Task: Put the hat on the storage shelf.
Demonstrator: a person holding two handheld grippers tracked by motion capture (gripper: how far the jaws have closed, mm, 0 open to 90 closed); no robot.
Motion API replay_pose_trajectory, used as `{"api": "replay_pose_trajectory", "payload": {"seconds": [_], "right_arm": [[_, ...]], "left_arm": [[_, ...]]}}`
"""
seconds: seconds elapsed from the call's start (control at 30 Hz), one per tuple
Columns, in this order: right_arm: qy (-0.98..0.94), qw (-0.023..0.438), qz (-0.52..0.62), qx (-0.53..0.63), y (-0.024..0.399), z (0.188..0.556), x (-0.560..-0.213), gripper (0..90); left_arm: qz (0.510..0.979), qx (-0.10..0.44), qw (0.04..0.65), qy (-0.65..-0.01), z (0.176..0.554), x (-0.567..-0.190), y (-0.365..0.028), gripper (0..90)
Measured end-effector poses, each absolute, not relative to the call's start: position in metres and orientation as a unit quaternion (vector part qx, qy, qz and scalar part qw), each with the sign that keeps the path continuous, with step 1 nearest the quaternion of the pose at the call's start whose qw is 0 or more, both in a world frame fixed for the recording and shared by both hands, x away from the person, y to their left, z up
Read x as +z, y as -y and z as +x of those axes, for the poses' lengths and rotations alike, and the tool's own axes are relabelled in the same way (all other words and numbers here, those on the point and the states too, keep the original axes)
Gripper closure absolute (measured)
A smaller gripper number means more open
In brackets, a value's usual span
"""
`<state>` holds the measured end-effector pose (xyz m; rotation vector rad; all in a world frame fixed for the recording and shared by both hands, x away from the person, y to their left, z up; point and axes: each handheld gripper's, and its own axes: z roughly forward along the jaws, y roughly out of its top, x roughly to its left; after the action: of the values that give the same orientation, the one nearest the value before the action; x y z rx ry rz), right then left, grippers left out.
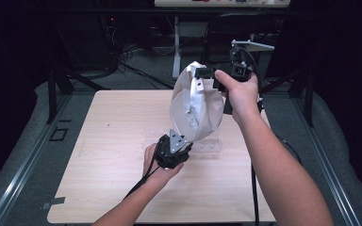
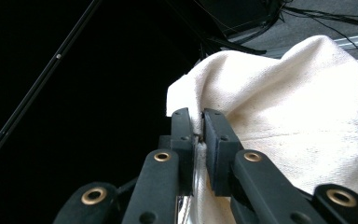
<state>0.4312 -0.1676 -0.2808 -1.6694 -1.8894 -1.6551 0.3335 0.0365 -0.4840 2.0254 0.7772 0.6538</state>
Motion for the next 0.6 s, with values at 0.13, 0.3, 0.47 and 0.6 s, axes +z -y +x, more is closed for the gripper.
{"api": "replay_pose_trajectory", "payload": {"seconds": [0.13,0.3,0.47,0.6], "right_arm": [[0.623,0.061,-0.554,-0.549,0.165,0.432,-0.280,83.3],[0.629,0.055,-0.552,-0.545,0.161,0.431,-0.277,83.3],[0.633,0.052,-0.550,-0.543,0.159,0.430,-0.275,83.3],[0.635,0.045,-0.552,-0.539,0.160,0.430,-0.272,83.3]], "left_arm": [[0.808,0.261,0.426,-0.312,0.335,-0.484,-0.040,69.8],[0.809,0.250,0.431,-0.311,0.338,-0.482,-0.047,74.9],[0.809,0.244,0.433,-0.313,0.341,-0.479,-0.054,79.0],[0.805,0.235,0.443,-0.317,0.343,-0.477,-0.063,81.2]]}}
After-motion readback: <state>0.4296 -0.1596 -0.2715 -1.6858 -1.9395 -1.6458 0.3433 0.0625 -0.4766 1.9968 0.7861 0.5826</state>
